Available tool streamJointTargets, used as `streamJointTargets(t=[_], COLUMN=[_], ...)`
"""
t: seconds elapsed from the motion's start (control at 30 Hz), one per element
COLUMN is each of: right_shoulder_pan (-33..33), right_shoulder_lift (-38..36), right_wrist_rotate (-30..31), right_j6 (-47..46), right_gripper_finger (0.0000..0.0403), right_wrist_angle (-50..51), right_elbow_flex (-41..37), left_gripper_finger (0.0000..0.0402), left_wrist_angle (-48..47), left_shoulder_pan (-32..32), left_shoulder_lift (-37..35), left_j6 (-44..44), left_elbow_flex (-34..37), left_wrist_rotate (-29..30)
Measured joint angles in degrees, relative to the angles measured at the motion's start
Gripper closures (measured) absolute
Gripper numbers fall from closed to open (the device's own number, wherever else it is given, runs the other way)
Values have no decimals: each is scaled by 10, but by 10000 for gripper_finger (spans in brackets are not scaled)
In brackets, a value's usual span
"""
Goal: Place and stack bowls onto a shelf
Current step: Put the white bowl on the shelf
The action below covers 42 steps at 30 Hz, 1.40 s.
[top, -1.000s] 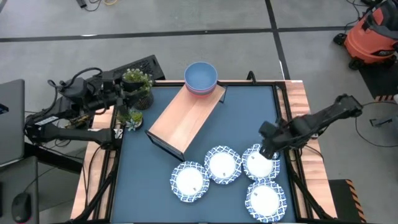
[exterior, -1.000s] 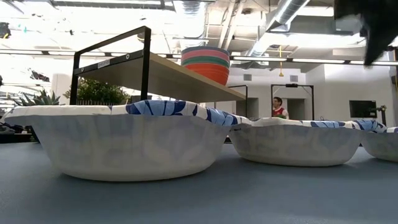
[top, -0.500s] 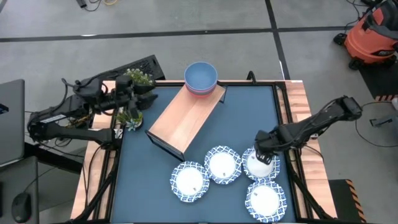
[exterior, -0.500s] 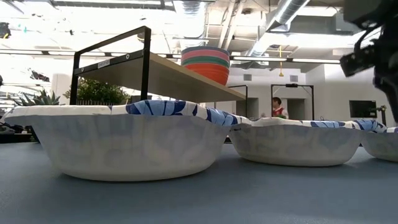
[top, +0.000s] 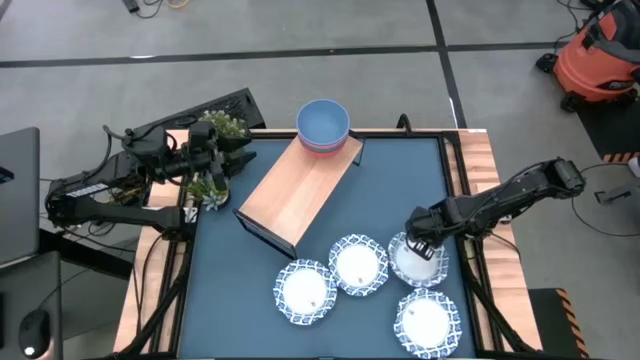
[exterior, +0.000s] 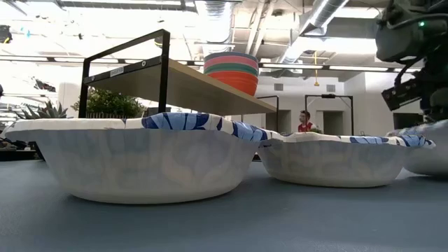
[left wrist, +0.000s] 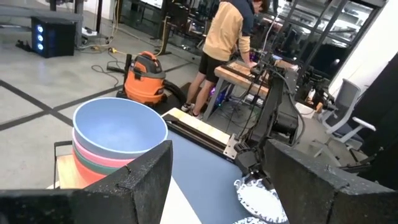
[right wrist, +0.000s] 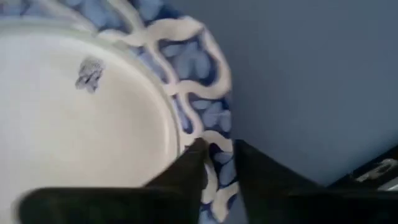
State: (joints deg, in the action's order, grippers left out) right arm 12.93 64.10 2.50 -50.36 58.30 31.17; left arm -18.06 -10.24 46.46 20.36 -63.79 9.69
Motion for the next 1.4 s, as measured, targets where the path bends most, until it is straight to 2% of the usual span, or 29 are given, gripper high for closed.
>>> streamJointTargets(t=[0.1,0.13,0.3,0.57,0.83,1.0,1.2,1.4], right_shoulder_pan=[-3,-5,-26,-93,-171,-196,-204,-172], right_shoulder_lift=[-1,-1,-14,-63,-103,-107,-104,-104], right_wrist_rotate=[-2,-2,8,71,117,127,126,100], right_j6=[-9,-16,-22,20,77,107,118,109], right_gripper_finger=[374,381,380,381,381,381,381,381], right_wrist_angle=[-2,-1,50,125,134,132,100,-58], right_elbow_flex=[0,0,21,98,227,320,400,420], left_gripper_finger=[159,159,159,159,159,159,159,159], left_wrist_angle=[0,0,3,13,14,8,9,10], left_shoulder_pan=[0,0,0,0,0,0,0,-5], left_shoulder_lift=[0,0,0,1,-4,-3,-4,-4], left_j6=[-5,-6,-6,-4,12,29,29,53], left_elbow_flex=[0,0,0,0,0,0,0,-3], left_wrist_rotate=[3,8,26,37,47,46,61,65])
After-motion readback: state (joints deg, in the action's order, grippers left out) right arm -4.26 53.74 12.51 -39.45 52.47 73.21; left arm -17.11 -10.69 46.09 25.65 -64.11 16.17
